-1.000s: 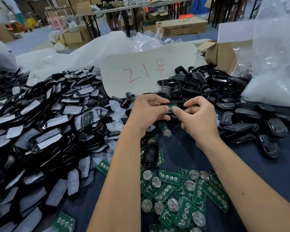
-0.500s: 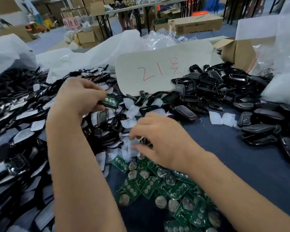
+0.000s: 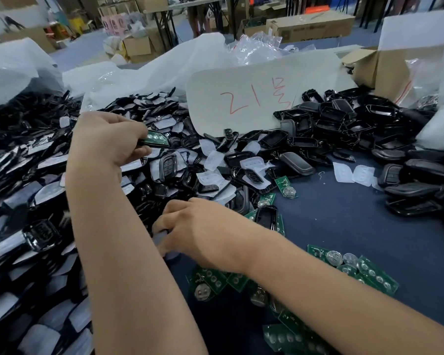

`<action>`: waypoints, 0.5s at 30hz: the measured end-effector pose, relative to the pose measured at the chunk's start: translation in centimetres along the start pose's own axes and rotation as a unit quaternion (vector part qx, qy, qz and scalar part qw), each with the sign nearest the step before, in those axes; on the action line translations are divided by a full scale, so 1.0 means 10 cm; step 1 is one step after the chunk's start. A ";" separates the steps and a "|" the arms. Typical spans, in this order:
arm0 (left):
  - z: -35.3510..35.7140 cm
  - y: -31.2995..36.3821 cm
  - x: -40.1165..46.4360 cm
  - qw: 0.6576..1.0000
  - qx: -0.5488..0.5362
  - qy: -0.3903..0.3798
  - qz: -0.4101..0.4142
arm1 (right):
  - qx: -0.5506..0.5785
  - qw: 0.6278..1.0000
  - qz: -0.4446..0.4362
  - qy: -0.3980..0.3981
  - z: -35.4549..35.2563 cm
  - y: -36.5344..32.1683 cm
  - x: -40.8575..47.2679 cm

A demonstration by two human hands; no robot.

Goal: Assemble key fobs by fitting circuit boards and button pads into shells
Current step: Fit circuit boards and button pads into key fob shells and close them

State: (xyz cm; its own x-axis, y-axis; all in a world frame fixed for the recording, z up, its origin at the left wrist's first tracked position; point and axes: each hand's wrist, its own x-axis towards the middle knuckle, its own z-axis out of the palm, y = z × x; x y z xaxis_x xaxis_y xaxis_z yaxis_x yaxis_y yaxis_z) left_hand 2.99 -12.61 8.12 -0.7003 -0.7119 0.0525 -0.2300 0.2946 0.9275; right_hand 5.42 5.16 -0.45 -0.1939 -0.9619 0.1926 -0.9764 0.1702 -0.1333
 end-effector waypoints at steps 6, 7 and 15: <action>0.17 0.00 -0.04 0.999 0.010 -0.038 -0.010 | -0.015 0.998 0.059 0.003 -0.07 0.21 -0.20; 0.20 0.00 -0.04 0.999 0.009 -0.045 -0.011 | -0.017 0.998 0.060 0.004 -0.08 0.22 -0.22; 0.52 0.00 -0.11 0.986 -0.035 -0.163 0.009 | 0.256 0.895 0.170 0.323 -0.25 0.49 -0.68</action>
State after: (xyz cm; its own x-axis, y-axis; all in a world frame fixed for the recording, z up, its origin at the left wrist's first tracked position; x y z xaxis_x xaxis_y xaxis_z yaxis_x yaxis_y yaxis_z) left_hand 0.24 -8.51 6.09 -0.8863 -0.4613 -0.0410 -0.1760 0.2537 0.9511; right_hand 1.72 13.11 0.05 -0.6475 -0.5206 0.5565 -0.7110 0.1498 -0.6871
